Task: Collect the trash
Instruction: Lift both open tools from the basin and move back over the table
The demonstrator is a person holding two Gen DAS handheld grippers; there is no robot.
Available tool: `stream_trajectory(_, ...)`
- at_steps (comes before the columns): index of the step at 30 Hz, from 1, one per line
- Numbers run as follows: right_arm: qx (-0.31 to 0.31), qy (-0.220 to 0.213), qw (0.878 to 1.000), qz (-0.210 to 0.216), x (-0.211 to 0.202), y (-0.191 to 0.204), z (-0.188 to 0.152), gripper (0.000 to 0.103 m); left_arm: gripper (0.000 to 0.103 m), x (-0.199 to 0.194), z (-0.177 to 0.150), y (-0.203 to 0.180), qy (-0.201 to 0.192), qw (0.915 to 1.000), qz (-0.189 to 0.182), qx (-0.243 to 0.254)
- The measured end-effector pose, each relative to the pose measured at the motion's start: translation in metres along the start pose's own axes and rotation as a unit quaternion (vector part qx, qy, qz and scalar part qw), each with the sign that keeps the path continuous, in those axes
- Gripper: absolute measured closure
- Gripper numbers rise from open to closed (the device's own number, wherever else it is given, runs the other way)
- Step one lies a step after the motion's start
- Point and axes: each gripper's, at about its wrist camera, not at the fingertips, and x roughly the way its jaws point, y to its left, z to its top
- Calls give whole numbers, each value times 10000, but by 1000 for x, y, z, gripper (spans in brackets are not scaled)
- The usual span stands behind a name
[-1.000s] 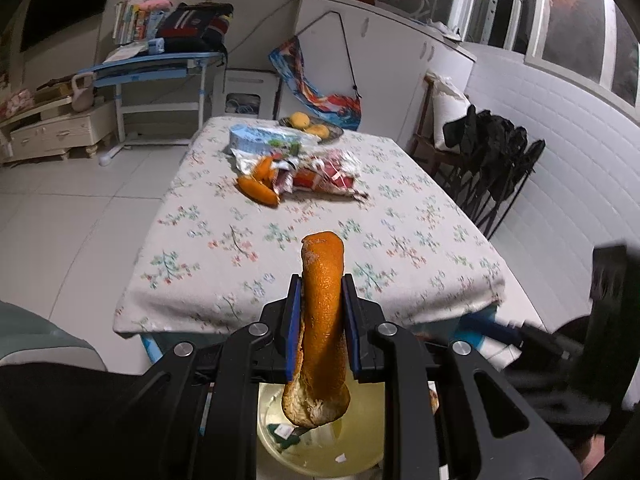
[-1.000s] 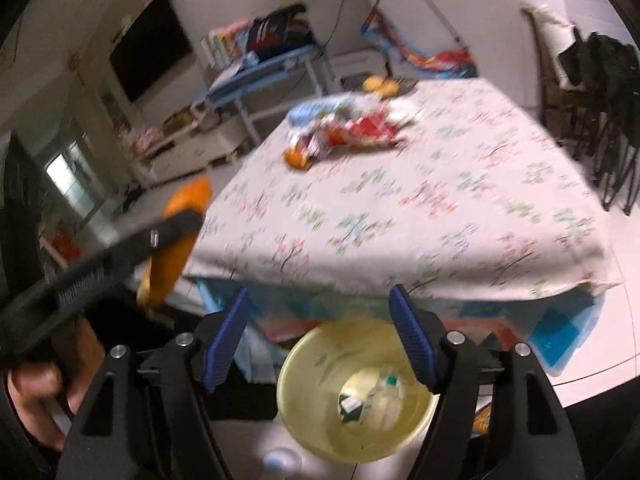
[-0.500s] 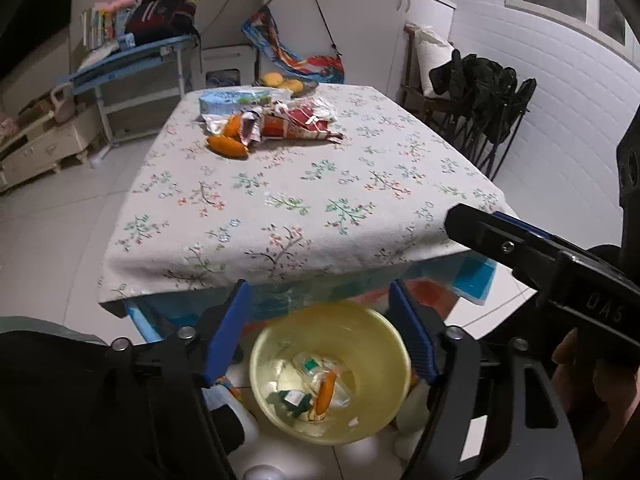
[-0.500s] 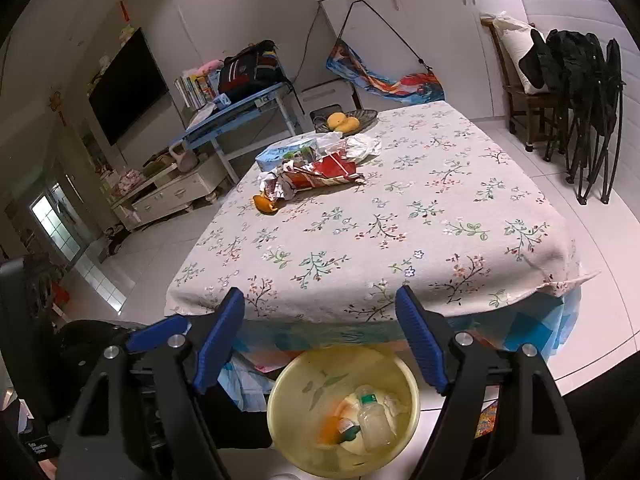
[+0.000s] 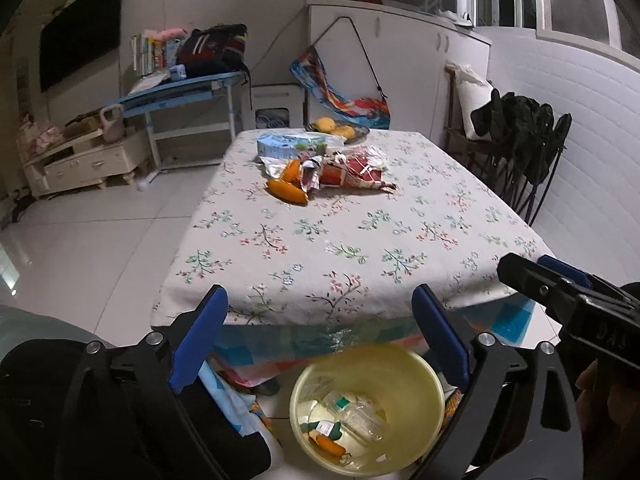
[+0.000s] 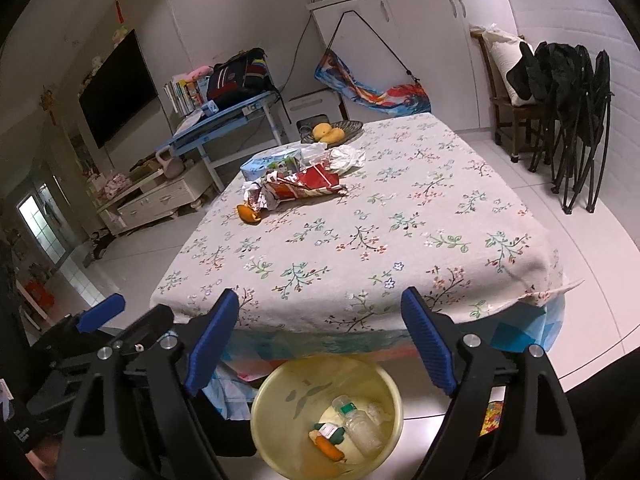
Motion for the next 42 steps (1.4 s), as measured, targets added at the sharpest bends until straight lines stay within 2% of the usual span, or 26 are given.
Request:
stream_trajectory(5, -138, -136, 9998, -104, -4, 4, 2, 16, 13, 0, 5, 2, -55, 9999, -87, -87)
stream_trajectory(10, -500, -423, 9977, -145, -8, 16, 23, 11, 13, 0, 31, 6, -322, 9995, 52, 38)
stream_trajectory(17, -887, -781, 9928, -215, -5, 23, 55, 8, 12, 11, 69, 25, -528, 9984, 187, 8)
stream_trajectory(23, -802, -673, 9944, -163, 11, 17, 59, 8, 10, 27, 90, 37, -558, 9983, 110, -141)
stream_trajectory(31, -747, -669, 9950, -34, 27, 16, 82, 8, 10, 57, 106, 40, -313, 9990, 136, -277)
stream_trajectory(38, -1416, -758, 9870, 6, 49, 24, 127, 7, 9, 83, 135, 49, -383, 9982, 440, -98)
stream_trajectory(40, -1356, -787, 9876, -52, 57, 18, 130, 7, 9, 93, 139, 57, -291, 9979, 549, -194)
stream_trajectory(42, -1013, -627, 9929, -30, 69, 6, 131, 7, 9, 104, 137, 68, -75, 9970, 595, -479)
